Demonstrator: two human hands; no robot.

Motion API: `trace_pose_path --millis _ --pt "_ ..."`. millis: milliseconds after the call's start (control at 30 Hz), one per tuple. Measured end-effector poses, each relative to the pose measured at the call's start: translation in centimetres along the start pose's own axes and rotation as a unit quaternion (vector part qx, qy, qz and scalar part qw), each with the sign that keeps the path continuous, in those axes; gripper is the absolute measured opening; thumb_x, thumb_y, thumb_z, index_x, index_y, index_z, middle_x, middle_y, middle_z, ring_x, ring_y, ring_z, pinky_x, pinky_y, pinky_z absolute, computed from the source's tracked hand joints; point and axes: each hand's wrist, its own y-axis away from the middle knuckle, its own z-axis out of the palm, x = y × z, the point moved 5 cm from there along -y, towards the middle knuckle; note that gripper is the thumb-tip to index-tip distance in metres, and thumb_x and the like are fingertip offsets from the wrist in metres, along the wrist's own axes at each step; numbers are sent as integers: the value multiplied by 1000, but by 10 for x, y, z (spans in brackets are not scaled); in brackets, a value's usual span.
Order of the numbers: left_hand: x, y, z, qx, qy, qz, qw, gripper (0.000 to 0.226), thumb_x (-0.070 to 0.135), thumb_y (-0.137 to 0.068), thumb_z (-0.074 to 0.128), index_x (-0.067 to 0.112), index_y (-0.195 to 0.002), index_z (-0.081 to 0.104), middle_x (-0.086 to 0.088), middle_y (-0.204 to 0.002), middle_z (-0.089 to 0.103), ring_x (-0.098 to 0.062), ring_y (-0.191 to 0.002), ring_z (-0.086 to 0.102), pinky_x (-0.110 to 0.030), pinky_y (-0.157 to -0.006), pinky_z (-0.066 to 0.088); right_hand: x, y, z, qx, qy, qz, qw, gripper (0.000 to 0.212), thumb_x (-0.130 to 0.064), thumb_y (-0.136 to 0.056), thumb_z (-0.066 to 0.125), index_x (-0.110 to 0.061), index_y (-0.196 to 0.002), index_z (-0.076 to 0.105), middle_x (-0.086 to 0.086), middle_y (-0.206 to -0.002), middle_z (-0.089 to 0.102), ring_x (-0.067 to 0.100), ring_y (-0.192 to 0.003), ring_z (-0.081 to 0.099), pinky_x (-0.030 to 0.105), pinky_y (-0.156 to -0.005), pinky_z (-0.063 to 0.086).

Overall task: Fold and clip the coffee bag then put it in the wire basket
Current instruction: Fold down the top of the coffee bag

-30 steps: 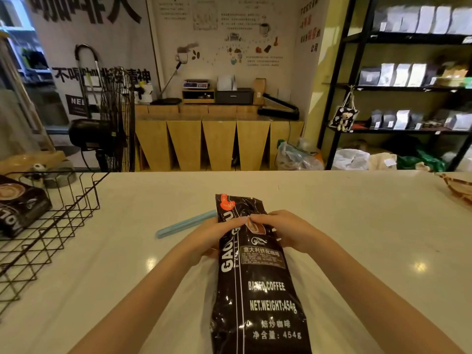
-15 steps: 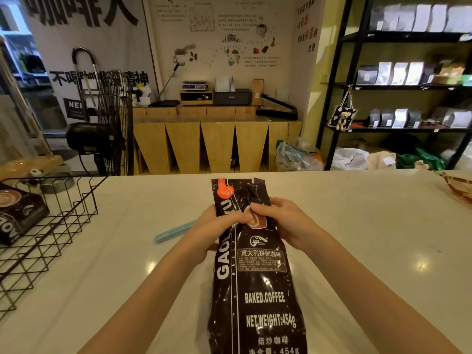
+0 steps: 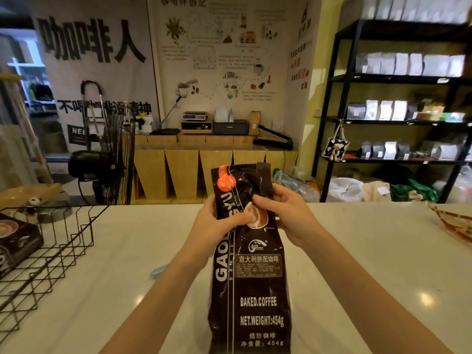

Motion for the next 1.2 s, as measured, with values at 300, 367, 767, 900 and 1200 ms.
trace_pose_path --millis 300,367,767,900,1200 --pt "-26 3 3 56 -16 -58 997 81 41 -44 85 20 -113 48 1 -103 68 -17 -87 69 -38 -80 56 7 -8 6 14 30 39 999 29 -16 -75 70 -15 -103 63 5 -96 72 18 -82 69 30 -67 54" --pt "-29 3 1 64 -18 -57 996 72 36 -49 85 20 -109 51 -1 -101 68 -19 -86 69 -39 -80 56 -2 -13 7 34 67 40 996 42 -18 -75 69 -15 -115 53 -3 -99 64 13 -89 63 28 -73 50" --pt "-25 7 15 61 -110 -4 992 63 46 -50 82 30 -101 49 11 -100 63 -7 -94 61 -27 -81 49 -61 -40 79 -126 617 -253 734 40 -49 -84 54 -14 -95 68 1 -86 69 14 -74 61 26 -65 48" --pt "-20 12 19 38 -102 13 994 50 39 -56 82 42 -81 39 24 -85 55 6 -82 56 -10 -66 42 -63 -57 67 -70 562 -247 786 41 -49 -83 55 -13 -62 60 -7 -49 47 7 -46 45 19 -47 32" --pt "-35 15 18 -50 70 -85 993 42 20 -67 76 20 -105 59 -5 -96 73 -20 -79 71 -29 -66 56 -60 -55 64 63 540 -305 782 51 -48 -90 41 -8 -65 60 1 -56 52 17 -54 53 28 -56 43"
